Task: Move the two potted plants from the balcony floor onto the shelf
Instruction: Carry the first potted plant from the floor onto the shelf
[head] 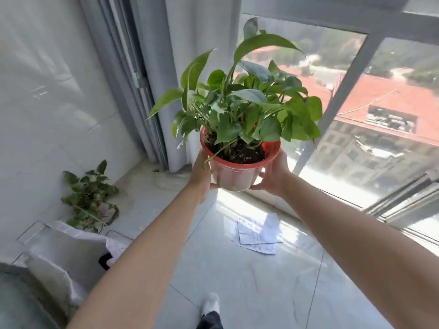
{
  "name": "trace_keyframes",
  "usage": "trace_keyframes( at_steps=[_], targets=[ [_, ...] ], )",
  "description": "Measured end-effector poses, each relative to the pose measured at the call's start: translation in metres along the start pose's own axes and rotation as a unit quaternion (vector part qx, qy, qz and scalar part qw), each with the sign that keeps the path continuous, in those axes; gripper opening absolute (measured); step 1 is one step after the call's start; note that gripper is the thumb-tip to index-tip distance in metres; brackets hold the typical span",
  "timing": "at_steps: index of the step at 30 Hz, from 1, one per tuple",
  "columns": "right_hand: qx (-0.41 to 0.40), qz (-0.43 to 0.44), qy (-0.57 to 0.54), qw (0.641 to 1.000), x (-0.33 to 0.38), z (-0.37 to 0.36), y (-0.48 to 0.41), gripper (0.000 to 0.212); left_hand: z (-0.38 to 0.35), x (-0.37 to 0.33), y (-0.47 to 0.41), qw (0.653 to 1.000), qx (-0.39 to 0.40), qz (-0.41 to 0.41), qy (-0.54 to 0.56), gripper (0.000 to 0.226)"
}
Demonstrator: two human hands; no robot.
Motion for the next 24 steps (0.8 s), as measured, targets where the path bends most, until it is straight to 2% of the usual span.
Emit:
trace_keyframes(
  at_steps=[2, 6, 13, 19, 21, 23, 24],
  targets=[
    [-0.031, 0.003, -0.012, 0.999, 0.011, 0.032, 0.012, 0.049, -0.031, 0.002, 0.001, 0.999, 0.028, 0.003, -0.016, 0.022],
    [-0.098, 0.063, -0.051, 0.992, 0.047, 0.122, 0.065, 0.057, -0.139, 0.002, 0.015, 0.986, 0.16, 0.008, -0.042, 0.025],
    [-0.241, 0.175, -0.132, 0.945, 0.094, 0.258, 0.17, 0.059, -0.315, -0.001, 0.065, 0.925, 0.359, 0.005, -0.123, 0.033],
    [-0.359, 0.255, -0.149, 0.885, 0.098, 0.34, 0.272, 0.058, -0.426, 0.023, 0.129, 0.854, 0.492, 0.029, -0.168, 0.038],
    [-0.402, 0.273, -0.163, 0.858, 0.093, 0.362, 0.309, 0.051, -0.458, 0.033, 0.163, 0.804, 0.56, 0.028, -0.198, 0.04],
    [-0.439, 0.279, -0.172, 0.837, 0.088, 0.379, 0.335, 0.051, -0.476, 0.041, 0.187, 0.767, 0.603, 0.019, -0.219, 0.034],
    [-0.46, 0.282, -0.176, 0.823, 0.082, 0.391, 0.356, 0.052, -0.49, 0.048, 0.204, 0.744, 0.628, 0.025, -0.224, 0.038]
  ],
)
Point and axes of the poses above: each hand's wrist, its own y-axis away from the middle knuckle, its own z-axis out of the back of the hand, x = y × z, the point moved 7 cm from there along -y, towards the middle knuckle, and after that the axes turned 5 degrees about z, right-handed, at the moved point
